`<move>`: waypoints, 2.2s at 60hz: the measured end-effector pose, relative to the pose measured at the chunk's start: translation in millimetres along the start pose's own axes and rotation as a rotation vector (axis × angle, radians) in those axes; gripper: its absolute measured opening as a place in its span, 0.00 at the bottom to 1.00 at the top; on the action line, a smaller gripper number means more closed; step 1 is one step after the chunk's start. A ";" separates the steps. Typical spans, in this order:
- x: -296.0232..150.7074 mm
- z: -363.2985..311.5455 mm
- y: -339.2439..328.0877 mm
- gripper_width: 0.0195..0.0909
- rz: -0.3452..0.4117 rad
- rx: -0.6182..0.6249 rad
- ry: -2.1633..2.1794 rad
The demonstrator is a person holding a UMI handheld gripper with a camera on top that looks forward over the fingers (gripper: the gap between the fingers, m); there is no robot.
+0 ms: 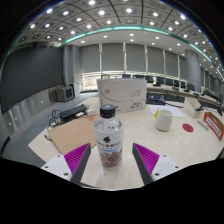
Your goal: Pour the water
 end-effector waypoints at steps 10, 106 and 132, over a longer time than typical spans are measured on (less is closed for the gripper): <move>0.9 5.3 47.2 0.85 0.060 0.038 0.001; -171.2 210.3 161.4 0.25 0.693 -0.462 1.896; -263.0 250.3 90.9 0.25 0.532 -0.306 0.855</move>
Point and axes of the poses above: the point between the fingertips, and its own axes, seen from behind it with the camera up: z to the right, x down, y forward, the way the camera looks, the point moved 4 cm from there along -y, backward, against the way the camera looks, and after that the axes turned 14 degrees about -x, right-handed, at the moved point
